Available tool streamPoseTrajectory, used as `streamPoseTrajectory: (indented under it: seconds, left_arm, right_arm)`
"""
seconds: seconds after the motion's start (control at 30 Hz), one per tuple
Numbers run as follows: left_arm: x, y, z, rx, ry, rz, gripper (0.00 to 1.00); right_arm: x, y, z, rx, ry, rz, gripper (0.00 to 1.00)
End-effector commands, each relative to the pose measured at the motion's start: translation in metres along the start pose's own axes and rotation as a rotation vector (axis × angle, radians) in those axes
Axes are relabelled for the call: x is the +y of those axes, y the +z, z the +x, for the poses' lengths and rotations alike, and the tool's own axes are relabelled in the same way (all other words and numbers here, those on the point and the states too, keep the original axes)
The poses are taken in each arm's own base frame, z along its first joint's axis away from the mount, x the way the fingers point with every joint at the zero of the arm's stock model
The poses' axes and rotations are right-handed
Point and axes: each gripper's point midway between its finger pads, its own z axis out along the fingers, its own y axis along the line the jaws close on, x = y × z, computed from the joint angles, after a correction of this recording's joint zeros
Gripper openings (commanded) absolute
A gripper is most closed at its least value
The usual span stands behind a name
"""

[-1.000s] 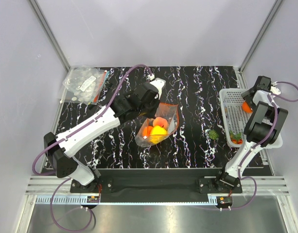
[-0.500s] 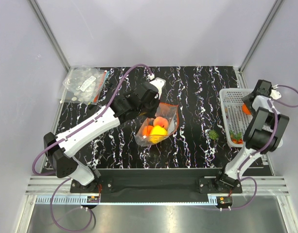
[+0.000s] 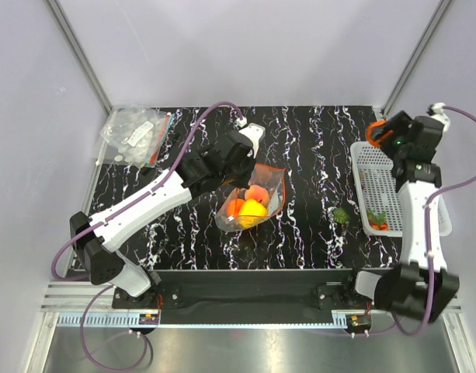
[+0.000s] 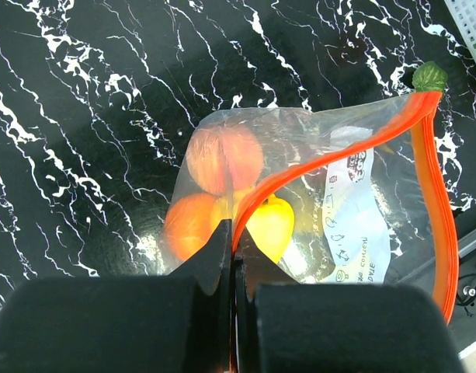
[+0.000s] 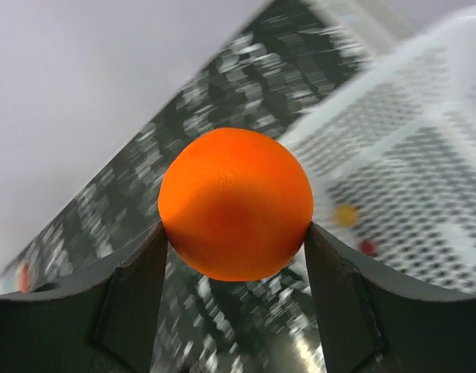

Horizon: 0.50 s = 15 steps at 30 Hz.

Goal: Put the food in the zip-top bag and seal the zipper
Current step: Pick up the fake fruit from the bin, then place the fake fruit in the zipper food storage bag.

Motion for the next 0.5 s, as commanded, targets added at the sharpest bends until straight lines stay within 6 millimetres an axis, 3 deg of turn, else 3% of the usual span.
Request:
streamPoseTrajectory:
  seconds: [0.0, 0.07, 0.13, 0.47]
  left_arm:
    - [-0.002, -0.014, -0.027, -0.101, -0.011, 0.018, 0.0]
    - [0.0, -0.015, -0.028, -0.106, -0.011, 0.011, 0.0]
    - [0.004, -0.014, -0.029, -0.109, -0.016, -0.005, 0.0]
    - [0.013, -0.006, -0.03, -0.103, -0.034, -0.013, 0.0]
  right_arm:
    - [0.076, -0.067, 0.024, 0.073, -0.127, -0.312, 0.61]
    - [0.098, -0.102, 0.027, 0.07, -0.166, -0.418, 0.61]
    - [0.12, -0.134, 0.042, 0.129, -0.217, -0.554, 0.61]
    - [0.161, -0.238, 0.099, 0.402, -0.35, -0.988, 0.59]
